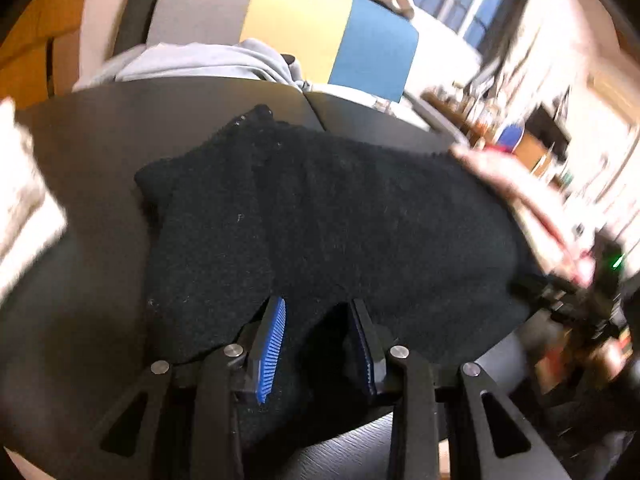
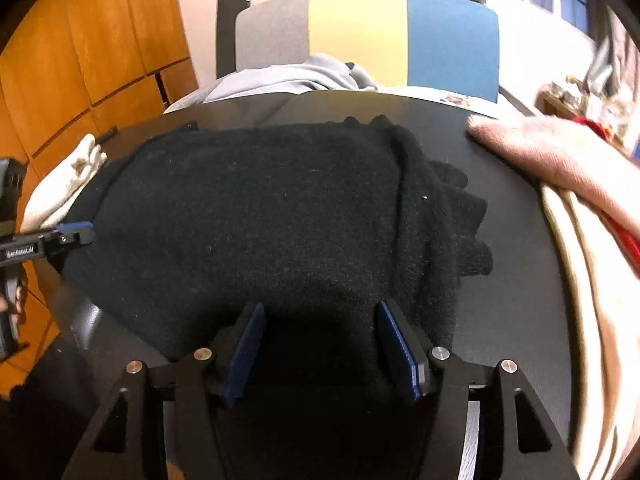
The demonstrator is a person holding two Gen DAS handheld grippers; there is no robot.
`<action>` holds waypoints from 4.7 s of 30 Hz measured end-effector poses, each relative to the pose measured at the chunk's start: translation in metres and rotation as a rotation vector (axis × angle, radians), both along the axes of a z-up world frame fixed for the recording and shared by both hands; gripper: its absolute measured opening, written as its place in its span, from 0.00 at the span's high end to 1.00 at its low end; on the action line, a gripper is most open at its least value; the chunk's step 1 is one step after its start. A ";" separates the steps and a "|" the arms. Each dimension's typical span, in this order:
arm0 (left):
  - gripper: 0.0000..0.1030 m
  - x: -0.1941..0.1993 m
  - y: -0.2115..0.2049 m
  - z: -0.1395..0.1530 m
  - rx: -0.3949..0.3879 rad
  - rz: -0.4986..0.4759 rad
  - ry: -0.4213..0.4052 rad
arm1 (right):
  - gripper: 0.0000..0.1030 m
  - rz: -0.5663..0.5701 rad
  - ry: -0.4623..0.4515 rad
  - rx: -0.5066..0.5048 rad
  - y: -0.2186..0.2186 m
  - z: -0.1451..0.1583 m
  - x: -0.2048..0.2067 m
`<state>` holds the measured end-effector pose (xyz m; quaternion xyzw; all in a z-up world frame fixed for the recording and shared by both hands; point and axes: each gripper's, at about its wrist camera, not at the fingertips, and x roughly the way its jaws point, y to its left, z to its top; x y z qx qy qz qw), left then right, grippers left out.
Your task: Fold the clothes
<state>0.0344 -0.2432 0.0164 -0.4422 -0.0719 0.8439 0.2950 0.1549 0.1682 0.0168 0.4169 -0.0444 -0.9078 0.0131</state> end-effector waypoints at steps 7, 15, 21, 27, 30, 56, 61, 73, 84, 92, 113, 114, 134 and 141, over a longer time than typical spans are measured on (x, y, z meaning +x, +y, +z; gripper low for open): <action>0.61 -0.052 -0.025 0.027 0.043 0.175 0.052 | 0.25 0.061 0.008 0.040 -0.023 0.027 -0.036; 0.74 -0.089 -0.014 0.006 0.030 0.100 -0.071 | 0.12 -0.020 0.098 -0.117 0.007 0.046 -0.079; 0.90 -0.078 -0.032 -0.014 0.038 0.224 -0.122 | 0.08 -0.179 0.007 -0.135 0.051 0.000 -0.121; 0.69 -0.079 -0.047 -0.013 0.088 0.282 -0.129 | 0.00 -0.196 -0.015 -0.087 0.048 -0.016 -0.133; 0.52 -0.082 -0.049 -0.007 0.085 0.288 -0.105 | 0.00 -0.197 -0.005 -0.095 0.049 -0.017 -0.134; 0.85 -0.156 -0.042 -0.045 0.286 0.239 -0.369 | 0.00 -0.202 0.088 -0.274 0.069 -0.011 -0.110; 0.87 -0.169 -0.034 -0.038 0.224 0.228 -0.328 | 0.02 -0.070 0.187 -0.205 0.068 0.032 -0.084; 0.72 -0.177 -0.022 -0.022 0.007 0.204 -0.203 | 0.19 0.452 -0.076 -0.041 0.022 0.049 -0.113; 0.73 -0.185 0.004 -0.019 -0.047 0.030 -0.186 | 0.00 0.450 -0.109 -0.027 0.033 -0.016 -0.127; 0.84 -0.193 -0.029 -0.016 0.278 0.084 -0.309 | 0.00 0.420 -0.081 -0.011 0.028 -0.020 -0.121; 0.85 -0.152 0.152 0.070 0.650 -0.084 -0.441 | 0.00 0.377 -0.044 -0.027 0.035 -0.013 -0.114; 0.85 -0.148 0.162 0.069 0.635 -0.085 -0.446 | 0.00 0.377 -0.042 -0.027 0.035 -0.013 -0.113; 0.94 -0.135 0.292 0.023 0.456 -0.074 -0.532 | 0.00 0.376 -0.020 -0.058 0.041 -0.009 -0.106; 0.85 -0.129 0.310 0.026 0.485 -0.150 -0.636 | 0.00 0.369 -0.021 -0.056 0.042 -0.004 -0.101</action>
